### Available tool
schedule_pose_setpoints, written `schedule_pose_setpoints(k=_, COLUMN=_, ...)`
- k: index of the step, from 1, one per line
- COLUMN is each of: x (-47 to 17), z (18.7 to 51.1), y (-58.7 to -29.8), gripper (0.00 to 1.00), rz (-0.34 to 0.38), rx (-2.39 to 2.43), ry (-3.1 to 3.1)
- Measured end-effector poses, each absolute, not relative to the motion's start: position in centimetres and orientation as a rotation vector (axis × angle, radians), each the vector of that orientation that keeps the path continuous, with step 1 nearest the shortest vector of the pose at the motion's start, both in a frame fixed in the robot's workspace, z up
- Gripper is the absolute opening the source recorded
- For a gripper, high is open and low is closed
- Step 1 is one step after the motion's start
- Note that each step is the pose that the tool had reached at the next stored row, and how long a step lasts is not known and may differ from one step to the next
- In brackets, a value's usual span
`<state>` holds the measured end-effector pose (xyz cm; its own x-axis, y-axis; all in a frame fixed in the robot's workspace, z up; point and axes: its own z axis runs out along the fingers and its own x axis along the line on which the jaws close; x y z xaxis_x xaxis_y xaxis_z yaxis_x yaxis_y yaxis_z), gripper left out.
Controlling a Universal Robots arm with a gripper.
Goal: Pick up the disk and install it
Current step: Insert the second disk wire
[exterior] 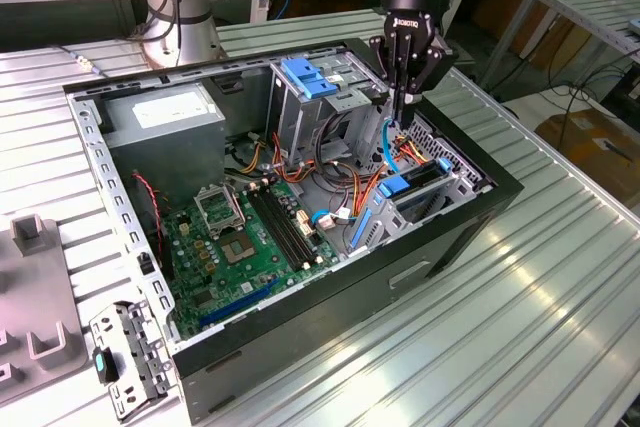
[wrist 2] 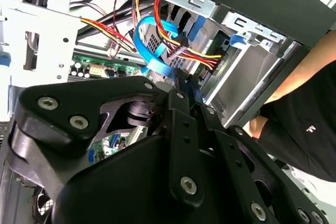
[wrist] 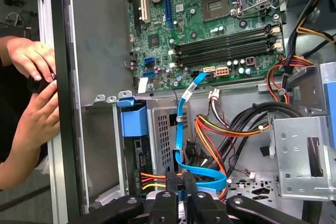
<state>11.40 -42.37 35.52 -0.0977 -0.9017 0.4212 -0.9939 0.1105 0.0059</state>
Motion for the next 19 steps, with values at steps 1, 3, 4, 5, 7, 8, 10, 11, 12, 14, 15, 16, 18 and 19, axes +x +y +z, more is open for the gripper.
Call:
schedule_pose_setpoints(k=1, x=11.4, z=35.5, y=-42.4, gripper=0.16, rz=0.404, rx=1.859, ry=-2.075)
schedule_pose_setpoints(k=3, x=11.4, z=35.5, y=-42.4, gripper=0.16, rz=0.404, rx=1.859, ry=-2.075)
schedule_pose_setpoints(k=4, x=11.4, z=35.5, y=-42.5, gripper=0.16, rz=0.404, rx=1.859, ry=-2.075)
schedule_pose_setpoints(k=5, x=11.4, z=35.5, y=-42.5, gripper=0.16, rz=0.404, rx=1.859, ry=-2.075)
schedule_pose_setpoints(k=7, x=11.0, z=35.5, y=-42.8, gripper=0.16, rz=0.405, rx=1.860, ry=-2.075)
schedule_pose_setpoints(k=8, x=10.8, z=35.5, y=-42.9, gripper=0.16, rz=0.405, rx=1.860, ry=-2.076)
schedule_pose_setpoints(k=10, x=10.4, z=35.5, y=-43.2, gripper=0.16, rz=0.407, rx=1.861, ry=-2.077)
schedule_pose_setpoints(k=11, x=10.3, z=35.5, y=-43.3, gripper=0.16, rz=0.408, rx=1.862, ry=-2.078)
schedule_pose_setpoints(k=12, x=10.3, z=35.5, y=-43.4, gripper=0.16, rz=0.408, rx=1.863, ry=-2.078)
schedule_pose_setpoints(k=14, x=10.1, z=35.4, y=-43.6, gripper=0.16, rz=0.406, rx=1.868, ry=-2.081)
schedule_pose_setpoints(k=15, x=10.0, z=35.4, y=-43.7, gripper=0.16, rz=0.404, rx=1.871, ry=-2.082)
schedule_pose_setpoints(k=16, x=10.0, z=35.4, y=-43.8, gripper=0.16, rz=0.401, rx=1.875, ry=-2.085)
schedule_pose_setpoints(k=18, x=9.9, z=35.3, y=-44.2, gripper=0.16, rz=0.386, rx=1.888, ry=-2.092)
schedule_pose_setpoints(k=19, x=9.9, z=35.3, y=-44.4, gripper=0.16, rz=0.376, rx=1.895, ry=-2.098)
